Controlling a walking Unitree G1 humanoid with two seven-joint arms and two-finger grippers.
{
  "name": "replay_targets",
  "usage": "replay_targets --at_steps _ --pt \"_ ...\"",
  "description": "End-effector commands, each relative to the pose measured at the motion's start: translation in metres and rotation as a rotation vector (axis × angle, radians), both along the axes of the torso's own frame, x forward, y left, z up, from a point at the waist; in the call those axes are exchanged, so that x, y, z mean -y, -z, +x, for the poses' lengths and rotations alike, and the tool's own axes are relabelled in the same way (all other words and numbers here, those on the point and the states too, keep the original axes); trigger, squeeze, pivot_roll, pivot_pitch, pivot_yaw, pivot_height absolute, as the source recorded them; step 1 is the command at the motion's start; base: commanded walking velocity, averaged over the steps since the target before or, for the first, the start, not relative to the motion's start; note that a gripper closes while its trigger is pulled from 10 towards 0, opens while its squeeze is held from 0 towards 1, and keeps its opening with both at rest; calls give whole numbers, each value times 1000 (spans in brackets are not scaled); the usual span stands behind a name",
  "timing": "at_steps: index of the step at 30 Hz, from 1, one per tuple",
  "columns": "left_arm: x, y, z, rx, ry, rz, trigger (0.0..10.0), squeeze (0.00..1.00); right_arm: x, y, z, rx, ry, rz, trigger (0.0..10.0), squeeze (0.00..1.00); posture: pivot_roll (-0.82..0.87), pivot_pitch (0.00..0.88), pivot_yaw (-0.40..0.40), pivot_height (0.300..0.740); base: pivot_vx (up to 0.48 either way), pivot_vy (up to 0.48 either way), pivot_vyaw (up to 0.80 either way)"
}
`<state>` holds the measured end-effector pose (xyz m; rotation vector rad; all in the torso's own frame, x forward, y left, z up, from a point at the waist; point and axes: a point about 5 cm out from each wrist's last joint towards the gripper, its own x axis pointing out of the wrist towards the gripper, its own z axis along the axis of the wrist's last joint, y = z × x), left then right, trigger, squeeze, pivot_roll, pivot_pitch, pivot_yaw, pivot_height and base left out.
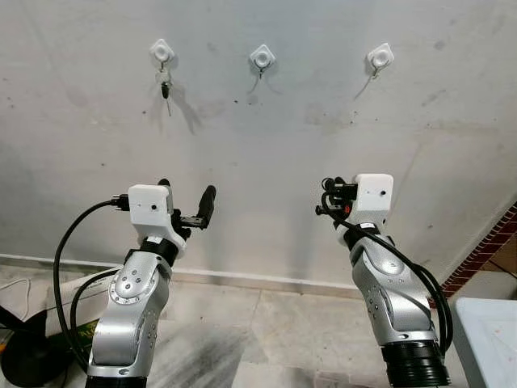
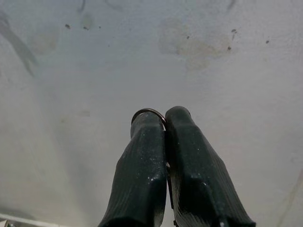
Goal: Hang keys on a hook
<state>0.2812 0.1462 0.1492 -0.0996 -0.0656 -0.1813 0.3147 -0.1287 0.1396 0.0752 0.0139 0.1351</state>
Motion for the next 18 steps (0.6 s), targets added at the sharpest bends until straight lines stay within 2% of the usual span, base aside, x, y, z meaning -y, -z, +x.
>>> replay_targets --at_steps 1,10,18 --pt "-2 -4 -1 21 -2 2 10000 0 -1 -9 0 35 -10 8 10000 0 27 0 33 740 424 0 0" --pt "-2 -4 -1 21 -2 5 10000 0 -8 -10 -4 42 -86 4 10000 0 31 0 29 740 429 0 0" --pt "-4 -3 -1 18 -3 11 10000 0 -4 -12 -20 47 -145 -14 10000 0 21 0 33 740 429 0 0"
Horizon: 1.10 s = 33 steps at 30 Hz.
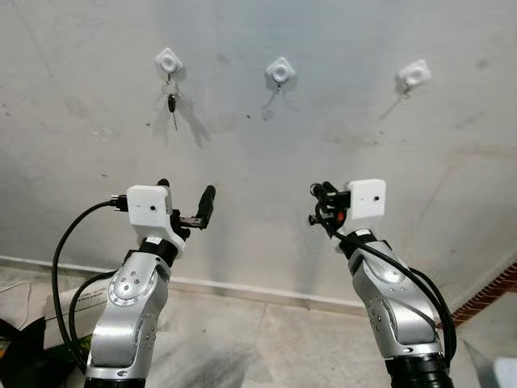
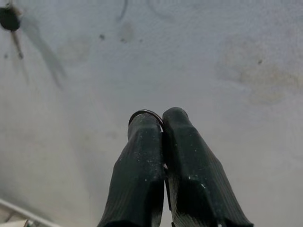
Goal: Hang keys on a hook
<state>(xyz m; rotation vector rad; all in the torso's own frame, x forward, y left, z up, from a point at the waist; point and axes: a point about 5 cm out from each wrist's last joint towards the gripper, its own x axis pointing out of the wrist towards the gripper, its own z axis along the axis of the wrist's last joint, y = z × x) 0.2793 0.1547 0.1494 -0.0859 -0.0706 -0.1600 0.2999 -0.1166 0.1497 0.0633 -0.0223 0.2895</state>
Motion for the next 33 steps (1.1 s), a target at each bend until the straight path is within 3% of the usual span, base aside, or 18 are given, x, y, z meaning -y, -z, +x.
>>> replay_targets --at_steps 1,12,21,33 --pt "5 -3 1 12 20 -1 10000 0 9 -1 -7 1 3 -8 10000 0 19 0 35 740 428 0 0" --pt "6 -2 2 6 20 4 10000 0 11 4 -22 -25 -31 -20 10000 0 18 0 38 740 368 0 0" --pt "1 2 -2 -18 -1 30 10000 0 16 4 -29 -30 -25 -30 10000 0 21 0 38 740 0 0 0" --pt "13 -17 -14 97 104 192 10000 0 10 -11 -42 2 -91 -28 10000 0 25 0 50 740 0 0 0"
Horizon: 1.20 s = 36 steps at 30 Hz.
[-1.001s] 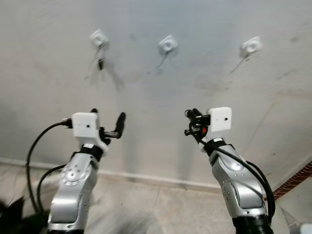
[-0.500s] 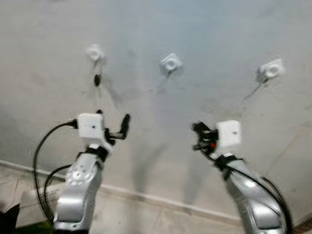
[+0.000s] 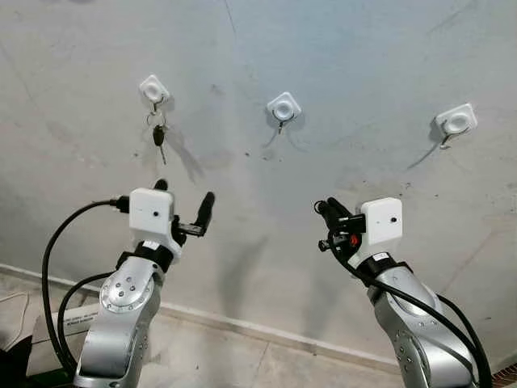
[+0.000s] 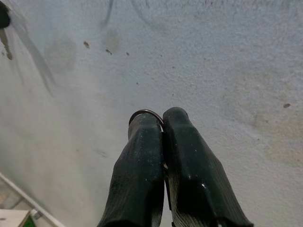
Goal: Hang keys on a hook
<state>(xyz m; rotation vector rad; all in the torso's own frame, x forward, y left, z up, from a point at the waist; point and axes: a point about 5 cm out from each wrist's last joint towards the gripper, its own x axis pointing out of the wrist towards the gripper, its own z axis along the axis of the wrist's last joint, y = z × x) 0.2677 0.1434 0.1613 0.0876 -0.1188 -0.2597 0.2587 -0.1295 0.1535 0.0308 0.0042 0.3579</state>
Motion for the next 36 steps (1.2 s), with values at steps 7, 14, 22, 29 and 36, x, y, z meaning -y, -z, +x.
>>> replay_targets --at_steps 7,14,22,29,36 --pt "10 -5 -7 17 94 35 10000 0 -28 -31 17 74 -116 90 10000 0 41 0 50 740 0 0 0" --pt "15 -5 -7 3 133 36 10000 0 -45 -51 35 121 -163 153 10000 0 61 0 45 740 0 0 0" --pt "18 0 -8 -27 168 23 10000 0 -55 -58 45 124 -205 211 10000 0 68 0 38 740 0 0 0" --pt "21 0 -8 -29 179 34 10000 0 -73 -71 60 166 -232 256 10000 0 90 0 31 740 0 0 0" --pt "20 0 -10 -29 174 38 10000 0 -83 -75 70 181 -246 273 10000 0 104 0 23 740 0 0 0"
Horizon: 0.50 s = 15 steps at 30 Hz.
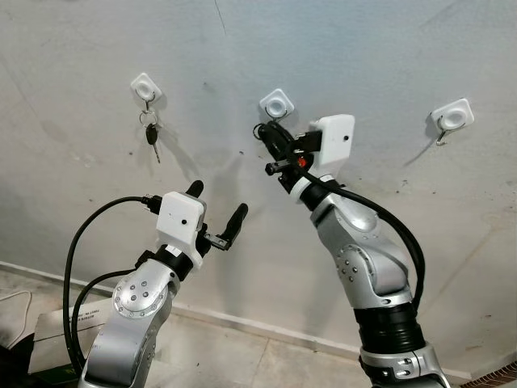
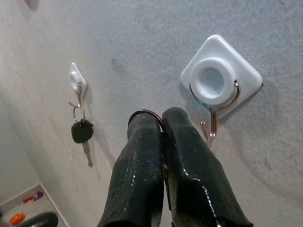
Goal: Hang keys on a hook
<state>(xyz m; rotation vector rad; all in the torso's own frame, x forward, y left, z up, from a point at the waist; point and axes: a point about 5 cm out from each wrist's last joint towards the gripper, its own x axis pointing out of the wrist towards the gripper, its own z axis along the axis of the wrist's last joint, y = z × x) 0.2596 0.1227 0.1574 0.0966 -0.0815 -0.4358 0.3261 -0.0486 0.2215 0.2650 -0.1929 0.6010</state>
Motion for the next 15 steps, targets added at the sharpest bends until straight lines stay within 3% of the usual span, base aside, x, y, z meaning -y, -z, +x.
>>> replay_targets --at_steps 1,15 --pt "-1 -4 -2 14 1 12 10000 0 -3 -7 3 28 -1 13 10000 0 104 0 23 740 0 0 0" --pt "1 -5 -1 16 12 13 10000 0 -3 -12 16 46 100 26 10000 0 101 0 28 740 0 0 0"
